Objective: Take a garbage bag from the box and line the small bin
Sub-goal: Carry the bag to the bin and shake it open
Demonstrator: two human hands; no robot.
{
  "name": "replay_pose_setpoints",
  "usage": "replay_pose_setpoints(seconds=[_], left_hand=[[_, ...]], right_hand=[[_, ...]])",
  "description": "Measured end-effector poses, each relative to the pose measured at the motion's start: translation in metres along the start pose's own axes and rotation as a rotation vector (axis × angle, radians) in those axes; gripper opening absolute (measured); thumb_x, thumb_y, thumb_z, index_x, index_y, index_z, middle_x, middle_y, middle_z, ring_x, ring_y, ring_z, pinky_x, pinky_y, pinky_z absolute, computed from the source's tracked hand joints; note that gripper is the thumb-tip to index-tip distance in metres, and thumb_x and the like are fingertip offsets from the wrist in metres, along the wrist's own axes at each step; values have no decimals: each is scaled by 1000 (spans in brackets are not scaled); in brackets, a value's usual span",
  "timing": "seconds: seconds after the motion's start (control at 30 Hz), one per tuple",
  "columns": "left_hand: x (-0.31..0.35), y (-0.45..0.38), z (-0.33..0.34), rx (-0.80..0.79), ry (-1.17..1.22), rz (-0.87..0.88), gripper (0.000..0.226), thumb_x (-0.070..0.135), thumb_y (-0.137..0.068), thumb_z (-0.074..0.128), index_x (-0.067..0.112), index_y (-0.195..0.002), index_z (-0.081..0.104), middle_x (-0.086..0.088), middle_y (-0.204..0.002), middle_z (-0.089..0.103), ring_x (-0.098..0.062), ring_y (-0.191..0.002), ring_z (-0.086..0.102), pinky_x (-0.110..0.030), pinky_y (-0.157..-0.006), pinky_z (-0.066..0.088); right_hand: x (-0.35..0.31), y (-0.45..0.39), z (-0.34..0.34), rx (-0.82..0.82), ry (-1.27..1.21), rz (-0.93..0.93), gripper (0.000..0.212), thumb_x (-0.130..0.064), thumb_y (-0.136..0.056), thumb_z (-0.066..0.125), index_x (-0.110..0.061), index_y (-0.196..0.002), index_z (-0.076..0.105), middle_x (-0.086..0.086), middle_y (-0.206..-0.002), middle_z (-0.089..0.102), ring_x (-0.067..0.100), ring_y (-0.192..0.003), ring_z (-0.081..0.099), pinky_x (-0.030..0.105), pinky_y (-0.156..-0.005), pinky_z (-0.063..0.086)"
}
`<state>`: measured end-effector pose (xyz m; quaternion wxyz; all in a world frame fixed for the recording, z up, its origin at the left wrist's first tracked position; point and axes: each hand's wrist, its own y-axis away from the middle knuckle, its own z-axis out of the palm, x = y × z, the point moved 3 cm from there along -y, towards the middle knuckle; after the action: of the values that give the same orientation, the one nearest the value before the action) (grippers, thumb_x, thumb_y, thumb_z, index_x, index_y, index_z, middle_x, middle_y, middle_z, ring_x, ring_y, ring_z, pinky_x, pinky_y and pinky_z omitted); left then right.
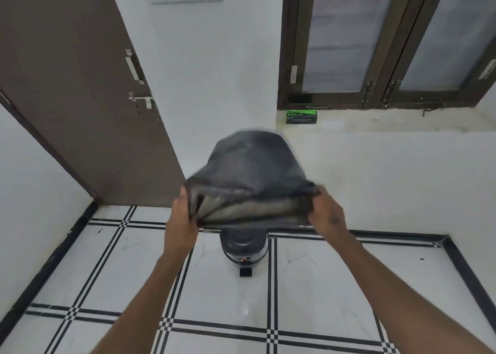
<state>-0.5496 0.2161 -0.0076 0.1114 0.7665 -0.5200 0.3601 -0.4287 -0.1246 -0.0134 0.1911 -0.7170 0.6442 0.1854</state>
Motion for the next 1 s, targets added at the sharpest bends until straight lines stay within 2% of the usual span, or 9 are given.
replay_pose_setpoints(seconds=[0.07, 0.13, 0.27, 0.4, 0.5, 0.57, 0.63, 0.83, 1.0], left_hand=[[-49, 24, 21, -295, -120, -219, 72, -2, -84, 48, 18, -150, 28, -18, -113, 59, -40, -99, 62, -46, -82, 54], [-83, 49, 33, -530, -187, -345, 46, 4, -83, 49, 12, -128, 46, -16, -109, 65, -33, -85, 66, -41, -76, 58], [-103, 53, 32, -482, -162, -346, 42, 8, -82, 64, 1, -120, 49, -17, -109, 66, -33, -95, 65, -37, -78, 53], [-89, 24, 19, -277, 1, -261, 49, 1, -81, 68, -2, -124, 45, -12, -103, 57, -38, -102, 61, -32, -71, 49], [-83, 7, 5, -139, 182, -265, 80, 0, -85, 69, 6, -153, 28, -14, -135, 50, -34, -121, 52, -45, -102, 47], [-85, 1, -4, -91, 241, -272, 85, -1, -85, 68, 12, -156, 24, -13, -137, 48, -31, -121, 51, -46, -108, 43], [-92, -3, -13, -60, 234, -244, 83, -4, -84, 65, 14, -155, 27, -9, -127, 46, -23, -113, 48, -36, -105, 42], [-123, -16, -29, -80, 122, -244, 66, -7, -83, 65, 5, -145, 46, -19, -124, 52, -32, -111, 55, -27, -95, 40], [-132, -35, -19, -81, 204, -237, 46, 33, -88, 73, 14, -129, 64, -3, -110, 62, -15, -94, 60, -23, -85, 44]], right_hand=[[17, 19, 31, -351, 383, -24, 35, -16, -88, 56, -14, -123, 56, 9, -121, 65, 31, -109, 65, 31, -87, 51], [28, 39, 57, -581, 453, -4, 34, -17, -89, 52, -14, -122, 61, 9, -128, 64, 29, -117, 62, 32, -91, 49], [26, 47, 74, -681, 349, 66, 35, -12, -84, 52, -17, -115, 67, 6, -116, 69, 24, -106, 66, 28, -82, 50], [2, 28, 77, -592, 200, 86, 31, -8, -81, 52, -13, -105, 72, 10, -102, 74, 26, -94, 70, 29, -75, 54], [-23, 11, 77, -316, 140, 55, 30, -10, -87, 51, -10, -113, 66, 12, -115, 68, 32, -104, 66, 35, -84, 53], [-35, 6, 78, -168, 109, 23, 25, -13, -92, 48, -10, -113, 61, 10, -118, 62, 35, -105, 64, 36, -84, 50], [-45, 6, 85, -97, 91, 2, 21, -17, -95, 46, -12, -110, 59, 9, -117, 57, 36, -98, 64, 39, -82, 51], [-52, 9, 115, -147, 121, 43, 26, -14, -91, 56, -11, -117, 59, 8, -124, 53, 34, -98, 65, 36, -80, 49], [-53, -13, 134, -154, 96, 61, 26, -18, -93, 56, -12, -118, 64, 6, -118, 56, 29, -97, 64, 27, -75, 43]])
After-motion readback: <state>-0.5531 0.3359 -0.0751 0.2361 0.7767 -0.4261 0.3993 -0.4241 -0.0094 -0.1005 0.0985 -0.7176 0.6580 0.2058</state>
